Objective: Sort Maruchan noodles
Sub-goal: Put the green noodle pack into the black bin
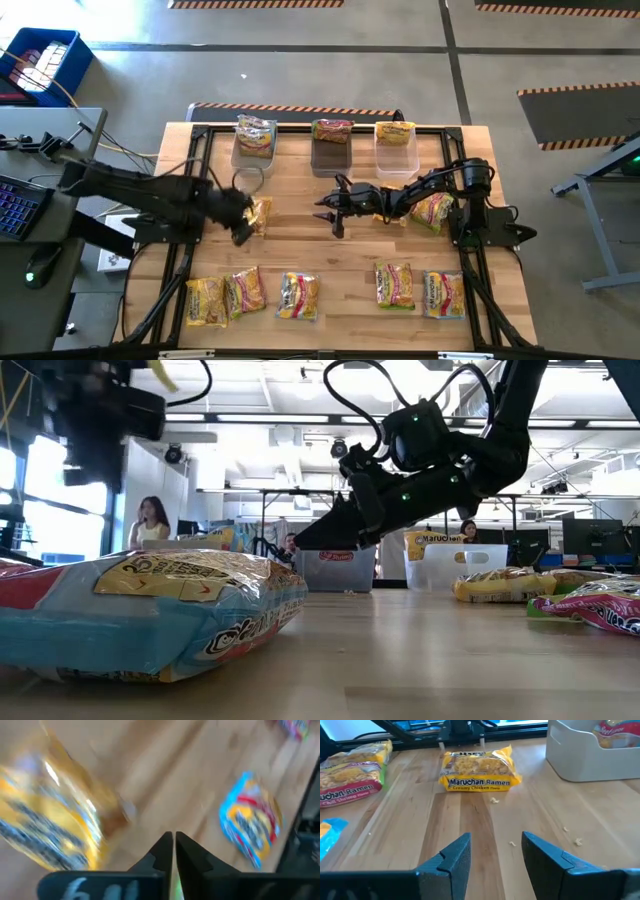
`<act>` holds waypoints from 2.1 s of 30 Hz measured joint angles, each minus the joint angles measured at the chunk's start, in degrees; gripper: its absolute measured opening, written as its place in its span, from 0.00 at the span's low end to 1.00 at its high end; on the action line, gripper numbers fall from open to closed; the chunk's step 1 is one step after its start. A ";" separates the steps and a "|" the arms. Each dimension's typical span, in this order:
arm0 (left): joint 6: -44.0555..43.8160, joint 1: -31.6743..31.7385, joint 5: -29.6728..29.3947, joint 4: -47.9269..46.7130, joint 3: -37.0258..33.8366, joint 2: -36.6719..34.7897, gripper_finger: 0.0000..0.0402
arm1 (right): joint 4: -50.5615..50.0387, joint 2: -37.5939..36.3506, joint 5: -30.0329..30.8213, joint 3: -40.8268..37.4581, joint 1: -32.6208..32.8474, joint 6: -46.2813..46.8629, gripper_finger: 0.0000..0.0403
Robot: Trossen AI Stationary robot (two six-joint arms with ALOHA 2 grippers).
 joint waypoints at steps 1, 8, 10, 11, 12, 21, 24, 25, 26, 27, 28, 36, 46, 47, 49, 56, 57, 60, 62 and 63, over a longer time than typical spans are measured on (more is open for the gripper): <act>-2.24 -2.20 0.84 0.00 0.00 0.77 0.06 | -0.08 0.00 -0.20 0.00 0.00 0.02 0.39; -15.33 -16.19 6.50 -1.00 0.00 8.70 0.26 | -0.77 0.00 -1.84 0.00 0.00 0.02 0.39; -17.92 -19.36 6.81 -1.82 0.00 11.45 0.31 | -0.79 0.00 -1.86 0.00 0.00 0.00 0.39; -18.79 -20.75 6.81 -1.93 0.00 12.75 0.34 | -0.79 0.00 -1.86 0.00 0.00 0.00 0.39; -19.41 -21.92 6.81 -1.69 0.00 14.04 0.35 | -0.79 0.00 -1.86 0.00 0.00 0.02 0.39; -18.08 -26.26 7.08 7.26 0.00 23.78 0.40 | -0.79 0.00 -1.84 0.00 0.00 0.00 0.39; -16.45 -26.50 7.41 10.14 0.14 25.93 0.39 | -0.77 0.00 -1.83 0.00 0.00 0.00 0.39; -15.92 -26.50 7.61 10.67 0.22 26.60 0.38 | -0.77 0.00 -1.83 0.00 0.00 0.02 0.39; -15.23 -26.50 7.68 11.10 0.26 27.27 0.37 | -0.77 0.00 -1.83 0.00 0.00 0.02 0.39; -14.35 -26.50 7.74 11.71 0.25 27.81 0.36 | -0.76 0.00 -1.83 0.00 0.00 0.00 0.39; -13.47 -26.50 7.67 12.22 0.28 28.05 0.34 | -0.76 0.00 -1.83 0.00 0.00 0.00 0.39; -5.66 -24.10 -4.73 13.27 0.12 26.48 0.04 | -0.76 0.00 -1.83 0.00 0.00 0.17 0.39; 18.38 -10.41 -16.42 21.99 -0.11 25.63 0.00 | -5.17 0.02 -7.05 4.02 -2.21 11.97 0.40; 20.93 -9.06 -16.42 23.74 -0.11 25.63 0.00 | -7.65 0.02 -9.02 5.24 -2.54 12.85 0.41; 25.52 -6.60 -16.40 27.37 -0.11 25.63 0.00 | -14.37 0.02 -13.60 8.31 -3.05 13.55 0.44; 36.67 -1.52 -16.24 36.48 -0.11 25.61 0.00 | -38.11 0.02 -24.29 19.86 -3.50 14.56 0.65; 37.77 -1.17 -16.18 37.37 -0.11 25.61 0.00 | -39.31 0.02 -25.94 21.03 -3.50 14.61 0.68; 40.30 -0.53 -15.83 39.58 -0.09 25.57 0.00 | -40.04 0.02 -29.77 22.94 -3.53 15.67 0.73; 41.57 -0.38 -15.75 40.50 -0.09 25.55 0.00 | -40.15 0.02 -30.18 23.54 -3.70 16.96 0.74; 42.00 -0.33 -15.62 41.00 -0.09 25.55 0.00 | -40.07 0.02 -30.21 23.61 -3.79 17.59 0.74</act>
